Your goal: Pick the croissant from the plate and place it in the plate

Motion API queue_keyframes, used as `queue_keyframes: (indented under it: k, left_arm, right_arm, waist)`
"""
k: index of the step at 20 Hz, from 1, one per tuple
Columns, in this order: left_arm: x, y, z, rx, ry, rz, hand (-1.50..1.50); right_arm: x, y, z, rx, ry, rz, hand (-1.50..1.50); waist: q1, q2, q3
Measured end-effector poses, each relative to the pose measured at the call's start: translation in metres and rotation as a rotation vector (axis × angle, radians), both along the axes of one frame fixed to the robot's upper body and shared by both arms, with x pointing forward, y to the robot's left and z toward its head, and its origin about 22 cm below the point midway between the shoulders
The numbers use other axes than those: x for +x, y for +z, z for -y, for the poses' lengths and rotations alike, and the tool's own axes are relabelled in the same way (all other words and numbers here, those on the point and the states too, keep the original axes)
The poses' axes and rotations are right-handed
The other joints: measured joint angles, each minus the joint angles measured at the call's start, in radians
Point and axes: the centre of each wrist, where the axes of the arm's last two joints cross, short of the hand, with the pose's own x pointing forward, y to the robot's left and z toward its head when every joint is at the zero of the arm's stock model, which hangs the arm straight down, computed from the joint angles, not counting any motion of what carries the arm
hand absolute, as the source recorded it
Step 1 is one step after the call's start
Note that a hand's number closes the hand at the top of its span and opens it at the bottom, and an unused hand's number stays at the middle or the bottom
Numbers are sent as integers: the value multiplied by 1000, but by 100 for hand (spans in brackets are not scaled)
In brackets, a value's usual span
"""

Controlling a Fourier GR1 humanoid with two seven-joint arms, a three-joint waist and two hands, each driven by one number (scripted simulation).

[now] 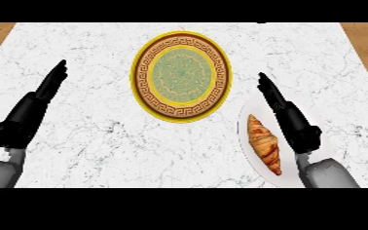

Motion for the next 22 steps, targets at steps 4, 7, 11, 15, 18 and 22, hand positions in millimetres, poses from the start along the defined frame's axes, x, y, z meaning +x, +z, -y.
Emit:
queue_keyframes:
  k: [4,7,11,15,18,22]
  left_arm:
    - [4,-13,8,-90,58,-47,0]
    - [4,-25,14,-163,96,-103,0]
    - [8,-34,23,-257,142,-171,0]
    - [12,-38,37,-304,163,-211,0]
    - [12,-36,39,-316,176,-224,0]
    - [12,-42,42,-328,188,-235,0]
  right_arm:
    - [17,26,1,-56,208,-9,150]
    - [33,61,8,-204,387,62,150]
    - [50,73,35,-276,382,223,-150]
    - [55,55,77,-262,480,225,-150]
    - [56,51,96,-352,574,229,-150]
    - [59,58,103,-494,646,244,-150]
  waist:
    - [4,-9,22]
    - [27,-18,23]
    - [19,-17,30]
    - [14,-13,35]
    - [12,-15,36]
    - [5,-17,36]
